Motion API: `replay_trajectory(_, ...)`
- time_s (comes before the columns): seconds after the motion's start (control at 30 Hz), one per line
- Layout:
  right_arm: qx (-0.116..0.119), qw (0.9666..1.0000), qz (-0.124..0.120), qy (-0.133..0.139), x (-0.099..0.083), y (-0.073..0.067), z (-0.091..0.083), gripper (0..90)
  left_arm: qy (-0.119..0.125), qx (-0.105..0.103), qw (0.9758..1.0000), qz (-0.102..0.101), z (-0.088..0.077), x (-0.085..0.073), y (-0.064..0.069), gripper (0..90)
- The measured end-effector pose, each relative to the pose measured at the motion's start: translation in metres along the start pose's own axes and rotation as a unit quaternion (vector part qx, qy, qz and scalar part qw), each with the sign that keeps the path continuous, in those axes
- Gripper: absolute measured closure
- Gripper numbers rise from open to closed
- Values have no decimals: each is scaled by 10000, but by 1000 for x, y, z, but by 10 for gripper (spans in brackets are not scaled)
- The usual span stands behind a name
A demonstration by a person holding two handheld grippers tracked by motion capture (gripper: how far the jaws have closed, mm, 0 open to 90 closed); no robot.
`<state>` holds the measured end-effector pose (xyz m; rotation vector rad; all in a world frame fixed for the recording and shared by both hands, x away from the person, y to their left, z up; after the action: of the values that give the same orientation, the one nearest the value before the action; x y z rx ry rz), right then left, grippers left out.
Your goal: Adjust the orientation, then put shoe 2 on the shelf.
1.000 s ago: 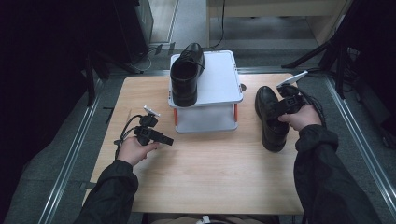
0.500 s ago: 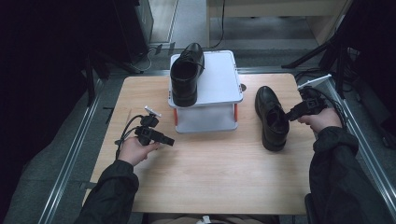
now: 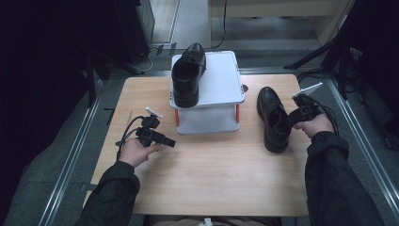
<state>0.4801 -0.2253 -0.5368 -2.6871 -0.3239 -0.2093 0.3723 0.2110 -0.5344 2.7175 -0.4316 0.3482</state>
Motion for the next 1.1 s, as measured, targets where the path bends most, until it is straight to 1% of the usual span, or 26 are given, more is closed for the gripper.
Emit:
replay_trajectory(0.07,-80,10000,3,-15,1,2,4,697,5,-3,10000,1,0,0,0,494)
replay_trajectory(0.1,-91,9999,80,-53,1,2,5,713,3,0,10000,0,0,0,0,494)
replay_trajectory(0.13,-62,9999,104,-59,1,3,6,725,-4,-5,10000,-3,0,0,0,494)
replay_trajectory(0.17,9,9997,242,-59,2,3,6,737,-7,2,10000,-3,0,0,-1,494)
replay_trajectory(0.27,-12,9995,318,-61,2,3,6,765,-21,-3,10000,-10,1,0,-1,495)
replay_trajectory(0.3,20,9992,390,-57,2,3,6,775,-27,-7,10000,1,1,0,-1,496)
replay_trajectory(0.33,69,9987,492,-57,2,3,5,785,-29,-9,10000,2,1,0,0,496)
replay_trajectory(0.37,73,9986,529,-63,2,4,5,792,-26,-4,10000,4,1,0,0,496)
replay_trajectory(0.43,41,9976,689,-99,2,4,4,806,-20,-4,10000,1,1,0,0,496)
replay_trajectory(0.47,29,9974,704,-117,3,4,3,812,-23,-3,10000,3,1,0,0,496)
replay_trajectory(0.57,31,9955,939,-126,7,6,0,831,-29,-13,10000,9,1,0,0,496)
replay_trajectory(0.6,68,9946,1020,-158,8,7,-1,834,-24,-10,10000,0,1,0,0,495)
replay_trajectory(0.7,119,9931,1154,-186,10,6,-4,840,-19,-11,10000,-7,1,0,0,495)
replay_trajectory(0.8,182,9926,1189,-185,14,2,-8,847,-35,-15,10000,-12,1,-1,-1,496)
replay_trajectory(0.83,156,9927,1190,-133,17,1,-10,849,-31,-10,10000,-10,1,-1,-2,496)
replay_trajectory(0.87,191,9924,1209,-87,19,-1,-12,850,-29,-7,10000,-1,1,-1,-2,497)
replay_trajectory(0.97,363,9911,1277,-72,25,-9,-19,850,-15,-32,10000,-36,0,-1,-2,497)
replay_trajectory(1.03,325,9917,1243,-50,29,-12,-25,849,-9,-40,10000,-36,0,-1,-2,498)
replay_trajectory(1.1,335,9918,1231,-12,35,-18,-34,849,5,-47,10000,-47,0,-1,-2,498)
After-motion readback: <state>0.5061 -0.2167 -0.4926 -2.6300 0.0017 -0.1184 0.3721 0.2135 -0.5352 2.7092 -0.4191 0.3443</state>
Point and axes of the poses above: each handheld gripper's, and its own axes: z roughly forward along the jaws, x roughly out of its top, y roughly to its right, the point moved 10 cm from there along z, roughly forward along the jaws, and after that the axes turned 4 degrees about x, right-handed, at the moved point
